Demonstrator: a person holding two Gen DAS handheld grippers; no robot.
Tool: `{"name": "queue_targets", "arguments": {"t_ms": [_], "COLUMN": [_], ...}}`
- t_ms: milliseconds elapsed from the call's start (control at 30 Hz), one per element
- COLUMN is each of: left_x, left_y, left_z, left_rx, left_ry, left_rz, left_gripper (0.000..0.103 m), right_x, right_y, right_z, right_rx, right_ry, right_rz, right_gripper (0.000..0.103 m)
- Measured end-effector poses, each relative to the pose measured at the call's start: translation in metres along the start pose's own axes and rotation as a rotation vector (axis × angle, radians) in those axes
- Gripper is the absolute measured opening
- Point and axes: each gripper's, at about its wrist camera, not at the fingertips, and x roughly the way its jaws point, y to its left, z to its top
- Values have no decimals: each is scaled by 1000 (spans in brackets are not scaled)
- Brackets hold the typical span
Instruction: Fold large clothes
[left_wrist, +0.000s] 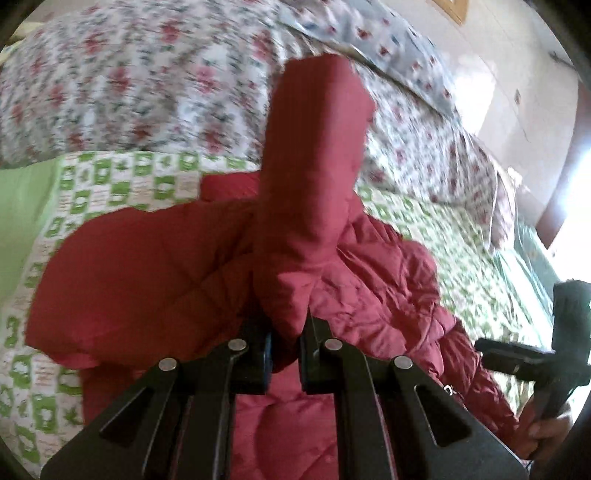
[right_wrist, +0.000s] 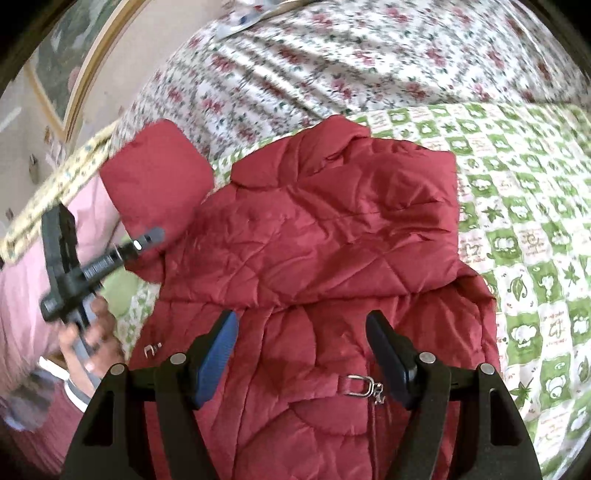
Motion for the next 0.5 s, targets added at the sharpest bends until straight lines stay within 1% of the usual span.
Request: {"name": "queue_targets", "arguments": {"t_ms": [133,300,367,500], "left_x": [21,40,53,77], "left_y": [-20,-41,-50,-57], "left_z": [-7,-13,-19,-30], "left_rx": [23,28,34,34], "left_ry": [30,50,76,135], "left_rz": [-17,-70,-92,-89], "left_gripper": [8,8,8,8], "right_x": [1,0,1,5], "right_y": [-15,-30,-33,-40], "right_z": [6,12,14,18], "right_rx": [60,122,142,179], "right_ry": [-4,-27,-31,-37], "right_rz": [22,48,55,76], "right_gripper": [74,75,75,75]}}
